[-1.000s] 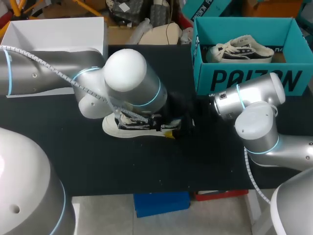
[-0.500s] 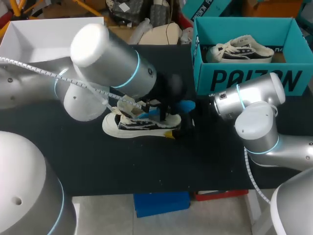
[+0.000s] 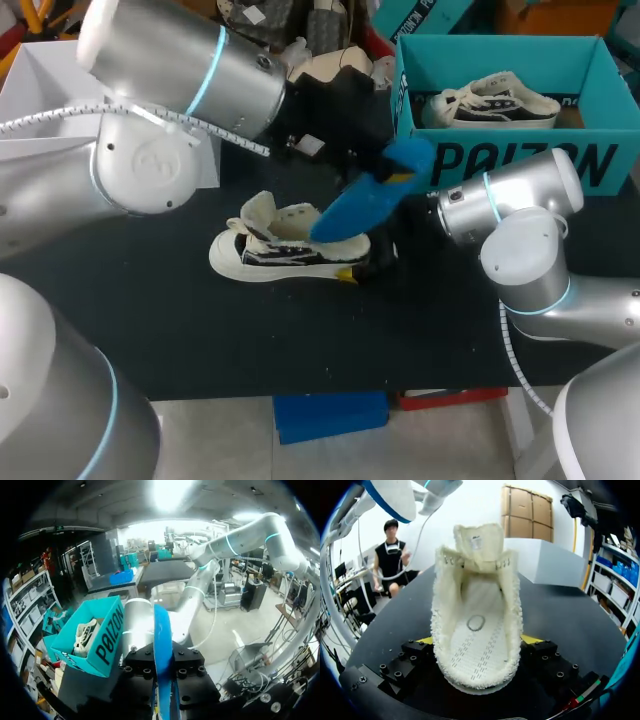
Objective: Take the shoe out of the shoebox, open the shoe tongue, remove and reinsert the insole, then place the shoe into the shoebox
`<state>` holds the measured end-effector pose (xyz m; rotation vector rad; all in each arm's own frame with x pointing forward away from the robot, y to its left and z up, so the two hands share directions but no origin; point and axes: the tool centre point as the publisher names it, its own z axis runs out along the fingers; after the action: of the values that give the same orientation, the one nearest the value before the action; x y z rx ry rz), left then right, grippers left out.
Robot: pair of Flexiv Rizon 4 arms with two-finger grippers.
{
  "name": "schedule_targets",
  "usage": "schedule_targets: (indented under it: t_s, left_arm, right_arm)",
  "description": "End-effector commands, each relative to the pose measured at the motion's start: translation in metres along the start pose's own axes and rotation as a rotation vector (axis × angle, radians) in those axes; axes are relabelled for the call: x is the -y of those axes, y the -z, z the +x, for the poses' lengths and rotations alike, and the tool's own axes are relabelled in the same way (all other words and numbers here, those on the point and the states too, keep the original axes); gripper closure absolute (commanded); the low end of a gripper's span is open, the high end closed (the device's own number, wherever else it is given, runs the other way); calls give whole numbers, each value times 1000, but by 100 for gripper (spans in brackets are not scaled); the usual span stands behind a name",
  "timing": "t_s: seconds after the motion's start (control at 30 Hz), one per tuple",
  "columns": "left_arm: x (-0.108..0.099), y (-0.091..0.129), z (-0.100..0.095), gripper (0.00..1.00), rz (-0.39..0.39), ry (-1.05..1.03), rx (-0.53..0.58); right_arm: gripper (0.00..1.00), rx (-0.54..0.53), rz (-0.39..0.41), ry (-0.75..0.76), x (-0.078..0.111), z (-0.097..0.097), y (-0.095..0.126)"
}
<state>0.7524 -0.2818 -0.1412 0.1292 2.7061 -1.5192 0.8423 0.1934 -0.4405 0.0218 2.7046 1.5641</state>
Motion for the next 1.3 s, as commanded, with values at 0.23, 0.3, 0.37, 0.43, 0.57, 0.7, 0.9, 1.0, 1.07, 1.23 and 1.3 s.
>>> schedule_targets:
  t_s: [0.23,0.3,0.37,0.43,0.57,0.7,0.9,1.0,1.07,1.23,1.3]
  left_arm:
    - [-9,21,-2,100,219,49,-113]
    - [-9,21,-2,100,219,49,-113]
    - [-9,21,-2,100,219,49,-113]
    - [-9,21,-2,100,219,49,-113]
    - [-9,21,-2,100,219,49,-113]
    - [2,28,7,100,274,120,-128]
    - [41,51,21,100,392,248,-157]
    - [57,61,25,100,399,288,-154]
    - [68,68,29,100,410,325,-148]
    - [92,84,38,100,449,360,-135]
    - [102,91,41,100,459,375,-137]
  right_arm:
    - [100,1,2,-1,3,1,-2]
    - [100,1,2,-1,3,1,-2]
    - [100,1,2,-1,3,1,-2]
    - [100,1,2,-1,3,1,-2]
    - [100,1,2,-1,3,1,-2]
    - [100,1,2,-1,3,1,-2]
    - [100,1,2,-1,3,1,-2]
    - [100,1,2,-1,3,1,-2]
    - [100,1,2,-1,3,1,-2]
    - [100,1,2,-1,3,1,-2]
    - [100,1,2,-1,3,1,-2]
